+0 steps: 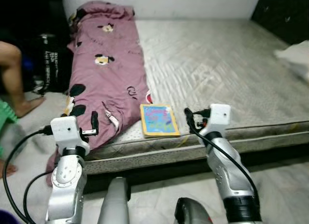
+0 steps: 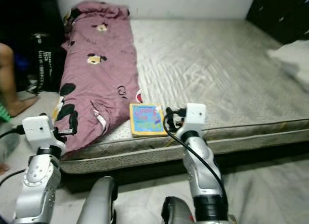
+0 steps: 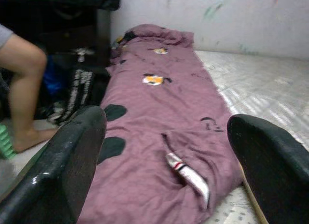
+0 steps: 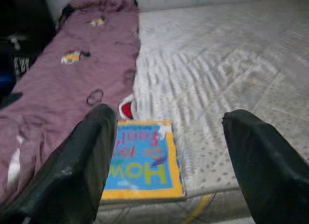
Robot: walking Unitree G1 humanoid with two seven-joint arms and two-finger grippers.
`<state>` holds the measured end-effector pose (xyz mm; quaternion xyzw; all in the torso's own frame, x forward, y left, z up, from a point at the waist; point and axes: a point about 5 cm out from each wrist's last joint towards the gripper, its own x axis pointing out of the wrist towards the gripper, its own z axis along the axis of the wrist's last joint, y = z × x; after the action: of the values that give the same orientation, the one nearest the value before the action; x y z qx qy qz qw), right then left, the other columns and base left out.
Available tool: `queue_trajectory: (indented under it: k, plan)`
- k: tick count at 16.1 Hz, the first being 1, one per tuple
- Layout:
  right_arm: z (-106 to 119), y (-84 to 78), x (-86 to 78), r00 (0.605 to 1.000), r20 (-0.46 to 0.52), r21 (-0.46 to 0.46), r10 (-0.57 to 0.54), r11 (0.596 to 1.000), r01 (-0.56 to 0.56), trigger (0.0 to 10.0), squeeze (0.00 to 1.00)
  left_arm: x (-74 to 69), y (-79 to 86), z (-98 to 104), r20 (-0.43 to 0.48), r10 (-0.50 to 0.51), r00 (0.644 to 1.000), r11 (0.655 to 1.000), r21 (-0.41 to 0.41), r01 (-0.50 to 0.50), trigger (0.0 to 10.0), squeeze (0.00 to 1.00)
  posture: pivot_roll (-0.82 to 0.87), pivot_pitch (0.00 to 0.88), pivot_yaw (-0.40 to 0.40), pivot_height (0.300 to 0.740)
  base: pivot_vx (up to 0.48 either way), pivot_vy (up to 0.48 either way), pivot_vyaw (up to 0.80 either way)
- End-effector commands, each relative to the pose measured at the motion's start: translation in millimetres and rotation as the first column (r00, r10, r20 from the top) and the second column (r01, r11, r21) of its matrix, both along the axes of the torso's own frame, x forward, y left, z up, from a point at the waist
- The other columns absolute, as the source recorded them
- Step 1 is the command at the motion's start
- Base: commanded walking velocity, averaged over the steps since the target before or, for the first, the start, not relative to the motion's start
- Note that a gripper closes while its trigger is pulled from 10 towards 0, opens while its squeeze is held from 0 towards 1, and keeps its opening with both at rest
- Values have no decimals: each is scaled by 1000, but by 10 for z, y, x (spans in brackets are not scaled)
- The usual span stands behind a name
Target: Clean up the room
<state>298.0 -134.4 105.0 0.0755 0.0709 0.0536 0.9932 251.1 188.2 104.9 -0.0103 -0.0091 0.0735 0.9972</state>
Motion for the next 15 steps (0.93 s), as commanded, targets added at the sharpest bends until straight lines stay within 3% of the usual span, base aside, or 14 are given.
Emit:
queue_trajectory:
  k: [1, 10, 15]
  plan:
    - [51, -62, 19, 1000, 13, -1, -22, 1000, 22, 10000, 0, 46, -59, 88, 30, -16, 999, 1000, -3, 17, 10000, 0, 87, 0, -60, 642, 0, 0, 0]
    - [-4, 5, -20, 1000, -15, -13, 23, 1000, -23, 10000, 0, 27, -77, 84, 29, -44, 999, 999, -14, 45, 10000, 0, 89, 0, -61, 642, 0, 0, 0]
    - [-18, 6, -19, 999, -24, -20, 29, 999, -29, 10000, 0, 57, -127, 100, 38, -79, 996, 996, -34, 80, 10000, 0, 77, 18, -59, 642, 339, 0, 0]
